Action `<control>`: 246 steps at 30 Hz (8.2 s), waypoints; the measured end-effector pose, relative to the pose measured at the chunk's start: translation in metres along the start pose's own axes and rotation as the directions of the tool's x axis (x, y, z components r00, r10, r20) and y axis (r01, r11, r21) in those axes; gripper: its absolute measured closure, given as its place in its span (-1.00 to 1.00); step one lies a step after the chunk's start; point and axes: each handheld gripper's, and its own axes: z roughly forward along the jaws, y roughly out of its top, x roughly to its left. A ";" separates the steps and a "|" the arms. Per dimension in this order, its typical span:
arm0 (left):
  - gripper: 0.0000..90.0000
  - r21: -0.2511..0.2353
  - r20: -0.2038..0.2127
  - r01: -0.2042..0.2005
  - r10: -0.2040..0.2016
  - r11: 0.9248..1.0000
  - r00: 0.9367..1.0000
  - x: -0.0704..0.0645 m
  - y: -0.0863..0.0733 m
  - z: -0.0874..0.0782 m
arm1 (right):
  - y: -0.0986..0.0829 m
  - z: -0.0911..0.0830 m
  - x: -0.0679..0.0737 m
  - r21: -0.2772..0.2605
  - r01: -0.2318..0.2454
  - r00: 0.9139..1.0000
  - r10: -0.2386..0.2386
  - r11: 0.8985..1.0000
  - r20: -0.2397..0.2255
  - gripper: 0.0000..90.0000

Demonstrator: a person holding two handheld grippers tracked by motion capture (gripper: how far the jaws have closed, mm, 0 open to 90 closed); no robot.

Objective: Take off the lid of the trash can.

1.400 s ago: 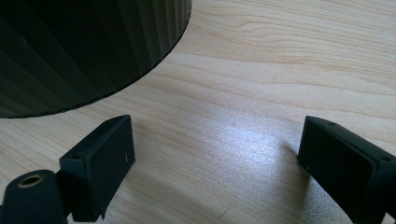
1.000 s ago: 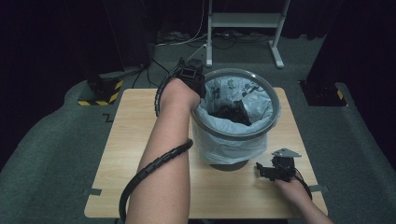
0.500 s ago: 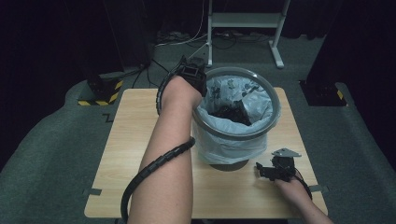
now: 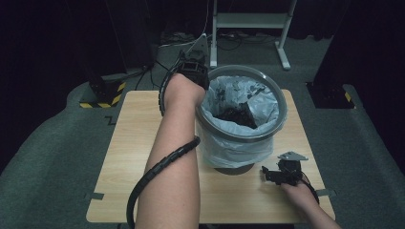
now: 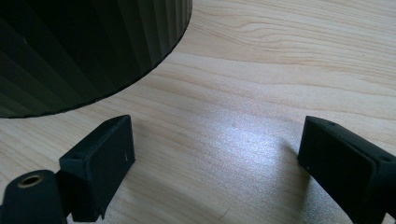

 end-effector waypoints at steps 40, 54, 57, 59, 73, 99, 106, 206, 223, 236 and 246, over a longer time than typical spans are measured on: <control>0.73 -0.022 0.119 0.049 -0.046 0.999 0.992 0.061 -0.021 -0.014 | 0.000 0.000 0.000 -0.001 0.001 1.000 -0.001 1.000 -0.001 -0.77; 0.72 -0.026 0.135 0.083 -0.079 0.996 0.988 0.090 -0.033 -0.022 | 0.000 0.000 0.000 -0.002 0.002 1.000 -0.002 1.000 0.001 -0.77; 0.72 -0.027 0.134 0.079 -0.075 0.996 0.988 0.093 -0.033 -0.023 | 0.000 0.000 0.000 -0.002 0.002 1.000 -0.002 1.000 0.001 -0.77; 0.72 -0.027 0.135 0.084 -0.079 0.996 0.988 0.095 -0.034 -0.023 | 0.000 0.000 0.000 -0.002 0.001 1.000 -0.001 1.000 0.000 -0.77; 0.72 -0.023 0.148 0.110 -0.106 0.994 0.983 0.121 -0.046 -0.020 | 0.000 0.000 0.000 -0.003 0.001 1.000 -0.001 1.000 0.000 -0.77; 0.72 -0.037 0.156 0.169 -0.161 0.985 0.975 0.177 -0.076 -0.020 | 0.000 0.000 0.000 -0.002 0.001 1.000 -0.001 1.000 0.000 -0.77; 0.72 -0.033 0.149 0.178 -0.171 0.984 0.974 0.189 -0.084 -0.019 | 0.000 0.000 0.000 -0.002 0.004 1.000 -0.004 1.000 0.001 -0.77; 0.71 -0.013 0.081 0.210 -0.209 0.978 0.975 0.251 -0.143 0.083 | 0.000 0.000 0.001 -0.003 0.003 1.000 -0.003 1.000 -0.002 -0.78; 0.71 0.011 0.072 0.218 -0.218 0.976 0.973 0.255 -0.157 0.120 | 0.000 0.000 0.001 -0.001 0.004 1.000 -0.004 1.000 -0.002 -0.78; 0.71 0.056 0.063 0.186 -0.189 0.981 0.980 0.243 -0.175 0.166 | 0.000 0.000 0.001 0.000 0.001 1.000 -0.001 1.000 -0.004 -0.78; 0.71 0.081 0.074 0.179 -0.185 0.981 0.980 0.238 -0.190 0.189 | 0.000 0.000 0.001 0.000 0.002 1.000 -0.002 1.000 -0.004 -0.78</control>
